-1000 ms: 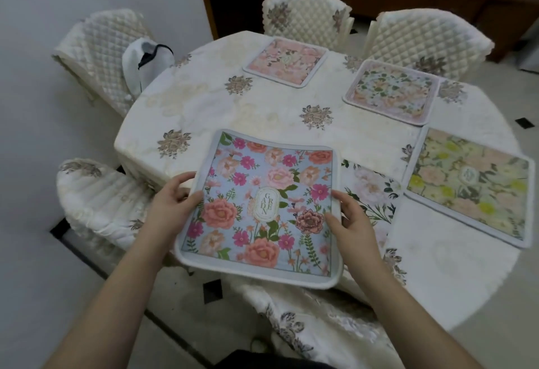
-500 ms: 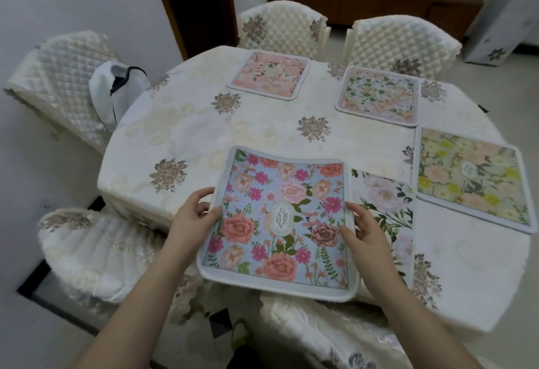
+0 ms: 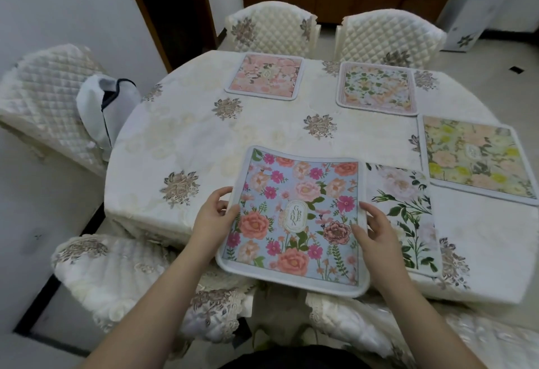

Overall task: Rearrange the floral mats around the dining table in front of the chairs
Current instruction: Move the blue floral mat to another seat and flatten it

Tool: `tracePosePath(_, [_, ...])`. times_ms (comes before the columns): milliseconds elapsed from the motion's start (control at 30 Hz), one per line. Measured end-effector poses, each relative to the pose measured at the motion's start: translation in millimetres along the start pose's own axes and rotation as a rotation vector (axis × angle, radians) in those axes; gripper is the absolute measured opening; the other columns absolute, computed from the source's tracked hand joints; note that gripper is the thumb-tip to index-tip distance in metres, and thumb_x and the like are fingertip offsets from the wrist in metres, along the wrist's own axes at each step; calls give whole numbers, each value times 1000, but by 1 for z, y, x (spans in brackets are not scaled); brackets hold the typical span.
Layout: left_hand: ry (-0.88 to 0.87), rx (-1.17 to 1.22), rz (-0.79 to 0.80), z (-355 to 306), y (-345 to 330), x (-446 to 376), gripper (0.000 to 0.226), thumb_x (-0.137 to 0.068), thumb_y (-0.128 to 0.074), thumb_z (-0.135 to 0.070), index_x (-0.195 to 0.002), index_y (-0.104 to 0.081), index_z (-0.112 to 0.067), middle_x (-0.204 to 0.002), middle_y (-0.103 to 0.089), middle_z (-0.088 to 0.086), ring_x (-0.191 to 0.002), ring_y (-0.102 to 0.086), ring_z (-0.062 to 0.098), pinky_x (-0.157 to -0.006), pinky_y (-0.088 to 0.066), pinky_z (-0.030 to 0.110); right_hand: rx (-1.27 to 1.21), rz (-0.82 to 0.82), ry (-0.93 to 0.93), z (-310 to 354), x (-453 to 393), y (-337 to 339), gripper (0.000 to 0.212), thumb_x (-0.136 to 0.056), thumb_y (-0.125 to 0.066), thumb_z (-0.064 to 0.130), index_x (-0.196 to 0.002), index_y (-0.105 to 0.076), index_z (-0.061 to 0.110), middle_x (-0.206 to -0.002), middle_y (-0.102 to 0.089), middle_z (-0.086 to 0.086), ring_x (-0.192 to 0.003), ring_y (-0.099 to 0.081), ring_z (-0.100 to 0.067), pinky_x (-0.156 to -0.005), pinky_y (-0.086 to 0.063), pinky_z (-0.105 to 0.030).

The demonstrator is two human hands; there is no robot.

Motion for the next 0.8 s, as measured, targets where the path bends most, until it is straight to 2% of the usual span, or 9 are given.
tracePosePath(167, [7, -6, -43, 3, 3, -2, 28, -94, -61, -30, -112, -52, -50, -89, -75, -7, -72, -74, 16, -60, -62, 44, -42, 44, 3, 1, -10, -7, 36, -98, -56, 17, -124, -53, 43, -132, -61, 4, -103, -69, -16, -82, -60, -49])
tracePosePath(333, [35, -44, -86, 6, 15, -9, 30, -94, -61, -30, -118, -51, -47, -91, -75, -5, -71, -74, 17, -61, -61, 46, -49, 92, -2, -1, -23, -22, 36, -98, -56, 18, -126, -52, 40, -130, -62, 6, -101, -70, -14, -81, -61, -46])
tracePosePath(467, [41, -42, -78, 11, 28, -20, 31, -95, -60, -30, -110, -51, -55, -90, -76, -6, -70, -75, 18, -61, -61, 46, -40, 97, 1, 1, -25, -38, 35, -98, -56, 16, -127, -52, 37, -125, -64, 8, -91, -72, -11, -71, -62, -36])
tracePosePath(633, [39, -38, -89, 24, 52, -43, 31, -96, -60, -28, -115, -50, -50, -89, -75, -7, -69, -74, 16, -62, -61, 47, -15, 69, -22, 1, -25, -71, 36, -98, -57, 16, -130, -51, 32, -129, -62, 1, -100, -69, -19, -78, -61, -43])
tracePosePath(800, [2, -54, -58, 43, 85, -76, 33, -96, -59, -26, -121, -49, -46, -98, -71, -9, -67, -73, 8, -57, -61, 38, 14, 2, -36, -4, -22, -121, 33, -98, -57, 18, -125, -52, 36, -123, -64, 7, -95, -71, -11, -66, -62, -28])
Point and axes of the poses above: each hand's wrist, its own x-axis away from the middle knuckle, its own y-axis out of the back of the hand, z = x × y, the point moved 1 cm from there along -x, towards the middle knuckle
